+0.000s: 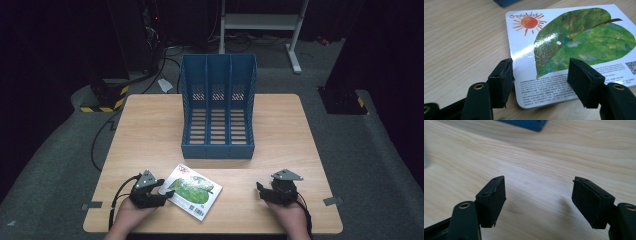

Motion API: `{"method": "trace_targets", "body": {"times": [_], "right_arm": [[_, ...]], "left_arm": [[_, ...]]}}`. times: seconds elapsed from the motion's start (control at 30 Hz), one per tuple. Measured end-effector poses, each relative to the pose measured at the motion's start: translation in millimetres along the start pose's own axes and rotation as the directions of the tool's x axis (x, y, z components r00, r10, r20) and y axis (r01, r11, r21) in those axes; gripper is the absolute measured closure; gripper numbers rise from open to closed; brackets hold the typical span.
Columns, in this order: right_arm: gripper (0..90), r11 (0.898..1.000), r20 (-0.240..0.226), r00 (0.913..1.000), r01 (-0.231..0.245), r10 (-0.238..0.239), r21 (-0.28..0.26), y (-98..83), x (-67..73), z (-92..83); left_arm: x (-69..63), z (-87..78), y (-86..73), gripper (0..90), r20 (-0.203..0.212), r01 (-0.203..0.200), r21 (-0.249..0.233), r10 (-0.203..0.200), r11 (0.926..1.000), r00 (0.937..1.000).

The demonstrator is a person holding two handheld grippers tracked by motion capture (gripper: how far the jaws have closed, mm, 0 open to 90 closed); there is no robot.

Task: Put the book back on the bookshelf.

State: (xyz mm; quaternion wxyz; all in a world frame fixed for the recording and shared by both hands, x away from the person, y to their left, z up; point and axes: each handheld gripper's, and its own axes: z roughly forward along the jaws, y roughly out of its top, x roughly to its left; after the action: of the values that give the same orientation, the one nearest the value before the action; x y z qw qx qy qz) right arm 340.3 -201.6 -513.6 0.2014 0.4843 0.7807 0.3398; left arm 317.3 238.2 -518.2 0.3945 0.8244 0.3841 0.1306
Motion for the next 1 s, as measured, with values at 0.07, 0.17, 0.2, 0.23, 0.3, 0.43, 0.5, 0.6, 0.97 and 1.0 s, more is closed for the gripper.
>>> {"method": "trace_targets", "body": {"times": [0.07, 0.17, 0.2, 0.23, 0.3, 0.43, 0.5, 0.6, 0.97, 1.0], "right_arm": [[28.4, 1.000, -0.018, 0.9997, 0.017, -0.017, -0.007, 0.4, 8.8, -1.1], [29.5, 0.998, -0.048, 0.9973, 0.054, -0.055, -0.009, 0.7, 23.3, -0.2], [30.0, 0.998, -0.059, 0.9959, 0.069, -0.069, -0.010, 0.8, 28.3, 0.5], [30.5, 0.997, -0.072, 0.9940, 0.082, -0.082, -0.011, 0.9, 33.2, 1.3], [31.4, 0.995, -0.098, 0.9899, 0.102, -0.102, -0.010, 1.2, 42.6, 2.1], [33.0, 0.987, -0.135, 0.9783, 0.159, -0.158, -0.001, 1.4, 59.9, 2.9], [33.0, 0.986, -0.132, 0.9769, 0.169, -0.168, -0.001, 1.3, 61.4, 3.0], [33.0, 0.982, -0.134, 0.9738, 0.187, -0.184, 0.010, 0.1, 64.5, 5.2], [33.5, 0.983, -0.122, 0.9767, 0.181, -0.177, 0.022, -0.7, 64.4, 9.8], [33.7, 0.983, -0.121, 0.9768, 0.181, -0.177, 0.022, -0.6, 64.4, 9.9]], "left_arm": [[-3.5, 1.7, 0.6, 37.6, 0.014, 0.005, -0.001, -0.005, 1.0000, 0.9999], [-9.0, 4.5, 2.1, 37.6, 0.034, -0.011, 0.002, 0.010, 0.9999, 0.9994], [-10.8, 5.4, 2.6, 37.5, 0.042, -0.016, 0.002, 0.016, 0.9999, 0.9990], [-12.8, 6.3, 3.1, 37.4, 0.045, -0.020, 0.001, 0.020, 0.9998, 0.9988], [-16.1, 7.6, 3.8, 37.3, 0.055, -0.023, 0.003, 0.023, 0.9997, 0.9982], [-22.7, 10.8, 5.6, 37.2, 0.081, -0.035, 0.003, 0.035, 0.9994, 0.9961], [-23.6, 11.2, 5.8, 37.2, 0.080, -0.035, 0.004, 0.035, 0.9994, 0.9962], [-25.0, 11.9, 6.2, 37.2, 0.090, -0.031, 0.004, 0.031, 0.9995, 0.9955], [-28.7, 14.0, 6.8, 40.1, 0.090, -0.034, 0.000, 0.034, 0.9994, 0.9954], [-28.7, 14.1, 6.9, 40.6, 0.089, -0.034, -0.001, 0.033, 0.9994, 0.9955]]}}
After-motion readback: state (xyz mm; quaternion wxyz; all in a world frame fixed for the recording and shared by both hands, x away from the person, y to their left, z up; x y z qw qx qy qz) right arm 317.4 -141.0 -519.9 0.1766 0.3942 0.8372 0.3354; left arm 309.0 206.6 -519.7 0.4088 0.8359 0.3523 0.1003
